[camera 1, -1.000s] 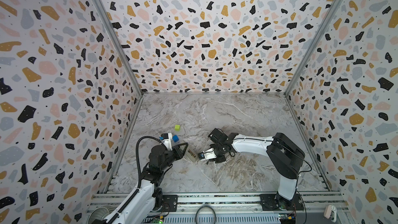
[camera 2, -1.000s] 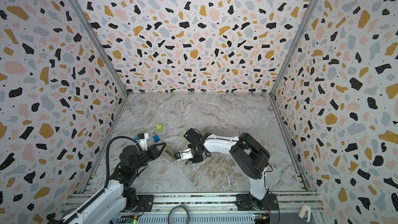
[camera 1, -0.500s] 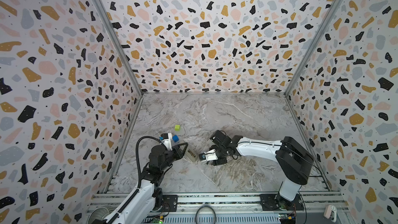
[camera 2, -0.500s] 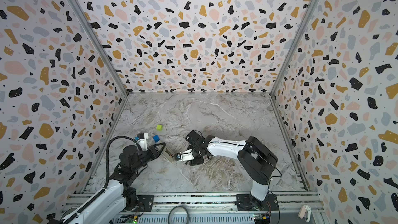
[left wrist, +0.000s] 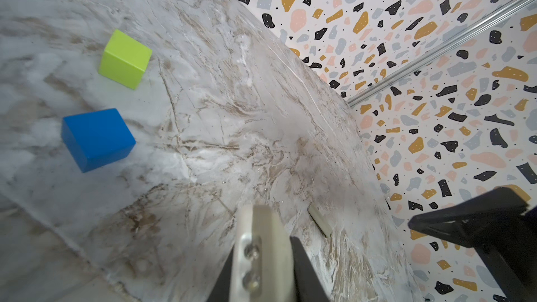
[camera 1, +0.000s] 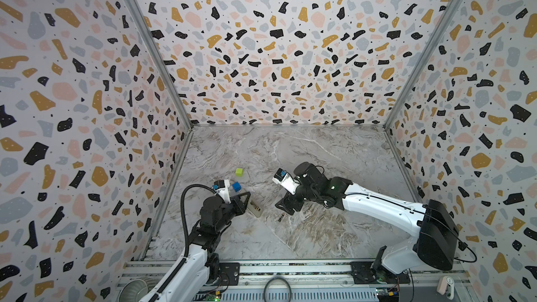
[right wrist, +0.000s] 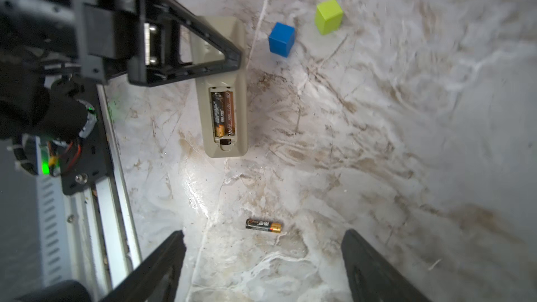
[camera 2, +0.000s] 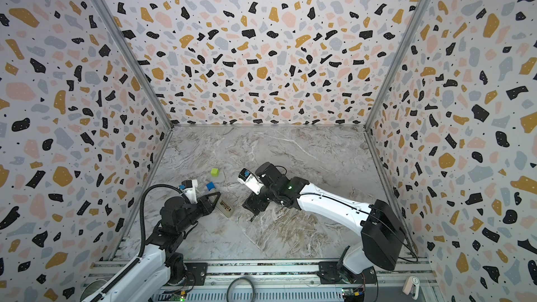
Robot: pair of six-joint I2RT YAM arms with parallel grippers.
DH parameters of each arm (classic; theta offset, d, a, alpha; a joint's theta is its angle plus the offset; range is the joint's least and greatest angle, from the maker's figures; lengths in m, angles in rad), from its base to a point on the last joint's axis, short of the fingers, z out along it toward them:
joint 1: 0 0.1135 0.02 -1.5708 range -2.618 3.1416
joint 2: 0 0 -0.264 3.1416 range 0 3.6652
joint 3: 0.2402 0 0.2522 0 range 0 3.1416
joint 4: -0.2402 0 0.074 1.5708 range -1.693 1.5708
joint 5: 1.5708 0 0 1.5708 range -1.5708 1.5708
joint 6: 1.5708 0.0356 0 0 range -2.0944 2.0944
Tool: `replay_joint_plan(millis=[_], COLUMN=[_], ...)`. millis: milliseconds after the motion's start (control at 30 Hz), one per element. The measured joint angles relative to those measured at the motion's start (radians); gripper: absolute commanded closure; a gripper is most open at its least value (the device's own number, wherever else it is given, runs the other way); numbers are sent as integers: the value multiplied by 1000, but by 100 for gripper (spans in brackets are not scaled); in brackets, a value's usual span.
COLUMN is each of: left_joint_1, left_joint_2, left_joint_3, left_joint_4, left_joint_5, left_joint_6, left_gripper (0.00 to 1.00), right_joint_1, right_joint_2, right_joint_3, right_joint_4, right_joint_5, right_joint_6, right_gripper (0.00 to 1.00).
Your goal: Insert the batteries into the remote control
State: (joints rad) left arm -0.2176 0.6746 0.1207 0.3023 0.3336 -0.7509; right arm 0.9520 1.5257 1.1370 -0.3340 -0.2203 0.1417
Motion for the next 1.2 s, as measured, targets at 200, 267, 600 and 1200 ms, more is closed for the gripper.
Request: replay_joint_plan(millis=[200, 267, 600, 1200], left_joint_1=[0, 0, -24, -47], left_joint_2=[-42, -58, -121, -132], left_joint_3=[0, 0, -22, -38], left_joint_4=[0, 2, 14, 34], left_joint_5=[-2, -2, -6, -10], left_joint_6=[1, 0, -1, -19], left_gripper=[100, 100, 100, 100], right_joint_1=[9, 20, 79, 98], right_joint_2=[124, 151, 212, 296], right_joint_3=[12, 12, 12, 13], right_joint_4=[-86, -105, -122, -61], right_joint_5=[13, 18, 117, 204], right_joint_6=[315, 381, 561, 604], right_gripper=[20, 23, 33, 53])
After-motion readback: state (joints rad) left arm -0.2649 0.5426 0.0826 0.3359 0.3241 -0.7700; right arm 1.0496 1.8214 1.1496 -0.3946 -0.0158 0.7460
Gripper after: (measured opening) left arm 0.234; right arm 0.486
